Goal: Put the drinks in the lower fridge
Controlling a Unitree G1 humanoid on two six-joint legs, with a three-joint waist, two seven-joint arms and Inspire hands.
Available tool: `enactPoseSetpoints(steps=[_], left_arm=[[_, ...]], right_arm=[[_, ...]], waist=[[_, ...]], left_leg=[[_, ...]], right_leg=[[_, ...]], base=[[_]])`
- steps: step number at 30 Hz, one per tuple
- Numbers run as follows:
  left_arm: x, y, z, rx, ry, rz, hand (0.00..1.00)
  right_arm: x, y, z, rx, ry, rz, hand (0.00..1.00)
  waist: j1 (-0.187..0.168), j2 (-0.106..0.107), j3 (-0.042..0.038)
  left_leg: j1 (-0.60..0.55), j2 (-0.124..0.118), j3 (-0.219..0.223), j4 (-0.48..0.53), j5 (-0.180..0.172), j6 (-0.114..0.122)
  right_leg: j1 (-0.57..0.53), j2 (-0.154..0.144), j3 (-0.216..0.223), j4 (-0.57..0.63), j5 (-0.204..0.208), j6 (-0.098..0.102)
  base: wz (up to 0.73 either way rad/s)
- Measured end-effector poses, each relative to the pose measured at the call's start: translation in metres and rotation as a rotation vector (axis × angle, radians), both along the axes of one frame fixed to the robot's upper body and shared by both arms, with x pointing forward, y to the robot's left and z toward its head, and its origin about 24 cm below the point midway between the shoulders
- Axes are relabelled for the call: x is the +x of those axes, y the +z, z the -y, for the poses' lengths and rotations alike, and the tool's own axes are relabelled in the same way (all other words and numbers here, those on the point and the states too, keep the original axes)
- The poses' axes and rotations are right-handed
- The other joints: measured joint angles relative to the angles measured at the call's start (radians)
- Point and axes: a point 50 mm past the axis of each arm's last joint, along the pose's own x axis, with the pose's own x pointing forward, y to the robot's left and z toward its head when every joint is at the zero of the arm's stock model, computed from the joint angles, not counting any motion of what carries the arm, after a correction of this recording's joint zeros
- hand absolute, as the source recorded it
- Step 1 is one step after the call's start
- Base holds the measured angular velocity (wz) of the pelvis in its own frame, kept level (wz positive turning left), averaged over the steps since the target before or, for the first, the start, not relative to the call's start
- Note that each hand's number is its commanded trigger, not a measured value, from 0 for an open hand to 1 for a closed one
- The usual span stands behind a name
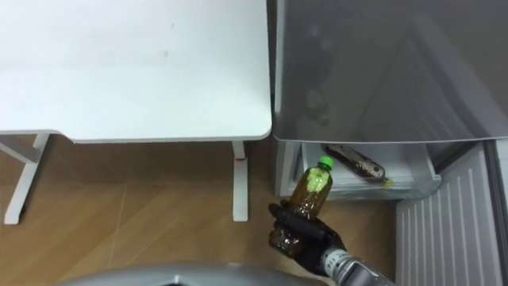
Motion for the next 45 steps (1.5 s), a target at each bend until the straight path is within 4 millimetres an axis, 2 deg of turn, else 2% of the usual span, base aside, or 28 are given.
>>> enactPoseSetpoints(steps=[6,11,17,25,33,36,41,45], left_arm=[[-0.001,0.001,-0.001,-0.003,-0.022,0.007,0.0],[0.001,0.001,0.0,-0.022,-0.047,0.008,0.0],[0.0,0.0,0.003,-0.025,-0.026,0.008,0.0],[-0.005,0.0,0.007,-0.035,-0.005,0.002,0.0],[-0.018,0.001,0.005,-0.031,0.016,-0.021,0.0],[-0.018,0.003,0.005,-0.03,0.021,0.001,0.0],[-0.015,0.004,0.001,-0.019,0.032,0.032,0.0],[-0.013,0.005,-0.001,-0.016,0.036,0.042,0.0]], right_arm=[[0.005,0.0,0.009,-0.027,-0.176,-0.03,1.0],[0.008,0.0,0.011,-0.047,-0.226,-0.044,1.0],[0.013,0.002,0.014,-0.005,-0.363,-0.064,1.0],[0.026,0.011,0.029,0.015,-0.554,-0.042,1.0],[0.028,0.014,0.042,-0.002,-0.662,-0.035,1.0],[0.028,0.014,0.043,0.001,-0.673,-0.034,1.0],[0.026,0.013,0.044,0.013,-0.696,-0.043,1.0],[0.026,0.013,0.048,0.012,-0.716,-0.043,1.0]], waist=[[-0.003,-0.011,-0.0018],[-0.01,-0.012,-0.001],[-0.01,-0.009,-0.0002],[-0.022,0.01,0.0028],[-0.029,0.009,0.0023],[-0.047,0.004,0.0031],[-0.047,0.001,0.0032],[-0.047,0.003,0.0028]], left_leg=[[0.001,-0.002,0.001,0.0,0.0,-0.001],[0.015,-0.002,0.001,-0.011,0.0,-0.001],[0.019,-0.002,0.022,-0.016,0.0,-0.001],[0.017,-0.001,0.024,-0.021,0.0,-0.001],[0.018,-0.006,0.021,-0.016,0.0,-0.001],[0.027,-0.013,-0.001,-0.015,0.0,-0.001],[0.034,-0.017,-0.012,-0.014,0.0,-0.001],[-0.005,-0.019,-0.018,0.004,0.0,0.0]], right_leg=[[0.003,0.002,0.003,-0.013,0.0,0.0],[0.016,0.002,0.007,-0.018,-0.001,0.001],[0.017,0.003,0.015,-0.017,-0.001,0.001],[0.018,0.004,0.014,-0.011,-0.001,0.001],[0.019,-0.001,0.007,-0.019,-0.005,0.003],[0.031,-0.005,-0.001,-0.02,-0.012,0.006],[0.04,-0.008,-0.009,-0.019,-0.019,0.005],[0.009,-0.011,-0.018,-0.014,-0.026,0.006]], base=[[0.0],[-0.01],[-0.06],[-0.01],[0.01],[0.16],[0.07],[0.08]])
